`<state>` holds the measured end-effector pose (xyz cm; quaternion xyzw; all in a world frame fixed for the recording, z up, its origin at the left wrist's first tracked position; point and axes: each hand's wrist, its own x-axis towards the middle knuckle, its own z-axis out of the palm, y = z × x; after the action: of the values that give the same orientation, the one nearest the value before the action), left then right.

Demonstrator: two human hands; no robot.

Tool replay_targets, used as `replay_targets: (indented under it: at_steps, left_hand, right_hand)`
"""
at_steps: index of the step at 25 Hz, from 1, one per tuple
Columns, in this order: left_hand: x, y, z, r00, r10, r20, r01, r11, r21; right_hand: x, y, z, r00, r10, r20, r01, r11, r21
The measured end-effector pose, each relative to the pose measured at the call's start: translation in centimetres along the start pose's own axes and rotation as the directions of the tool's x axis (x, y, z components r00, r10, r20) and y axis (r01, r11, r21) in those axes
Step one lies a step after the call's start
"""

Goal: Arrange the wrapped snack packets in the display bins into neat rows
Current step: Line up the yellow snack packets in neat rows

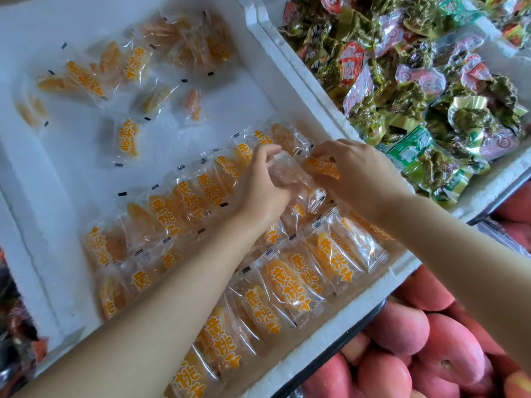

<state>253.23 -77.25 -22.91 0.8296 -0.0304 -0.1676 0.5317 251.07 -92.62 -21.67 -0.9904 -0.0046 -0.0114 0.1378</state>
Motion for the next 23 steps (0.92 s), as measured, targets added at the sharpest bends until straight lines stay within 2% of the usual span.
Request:
replay_targets:
  at_steps: [2,6,7,8,10,12,14,18,21,23]
  left_hand:
    - [0.2,-0.2,0.2,0.997,0.067,0.029,-0.072,0.965,0.252]
    - [0.0,-0.6,0.7,0.972,0.224,0.072,-0.231,0.844,0.484]
    - [0.1,-0.6,0.9,0.973,0.222,0.056,-0.223,0.864,0.451]
    - [-0.1,-0.1,0.9,0.984,0.180,0.012,-0.173,0.922,0.346]
    - [0.0,0.7,1.0,0.998,0.027,-0.056,-0.026,0.999,0.023]
    - [0.1,1.2,0.7,0.991,-0.044,-0.128,0.026,0.990,-0.137]
    - [0.0,1.5,0.5,0.988,-0.068,-0.140,0.032,0.970,-0.243]
    - [-0.8,2.5,-0.1,0.994,-0.111,0.008,0.105,0.912,-0.398]
    - [-0.8,1.9,-0.9,0.994,-0.052,0.092,0.082,0.930,-0.359]
    - [-0.6,1.3,-1.3,0.996,0.059,0.061,-0.051,0.992,-0.112]
  right_hand:
    - [-0.4,0.1,-0.1,0.999,-0.043,0.015,0.043,0.999,0.011]
    - [-1.1,0.5,-0.1,0.998,-0.065,0.024,0.067,0.995,-0.072]
    - [-1.2,0.5,0.0,0.999,-0.048,0.021,0.050,0.995,-0.086]
    - [-1.3,0.5,0.1,0.999,-0.034,0.008,0.034,0.995,-0.095]
    - [-1.5,0.4,0.2,0.997,-0.036,-0.066,0.032,0.998,-0.056]
    - [-1.9,0.0,0.2,0.988,-0.077,-0.135,0.081,0.996,0.030]
    - [-2.4,-0.5,0.3,0.987,-0.113,-0.115,0.119,0.992,0.048]
    - [-2.9,-1.2,-0.7,0.992,-0.105,-0.073,0.113,0.987,0.115]
    - [-2.6,-1.1,-0.6,0.998,-0.068,0.006,0.068,0.998,0.017]
    - [-2.3,-0.9,-0.3,0.999,-0.037,-0.020,0.037,0.999,-0.002]
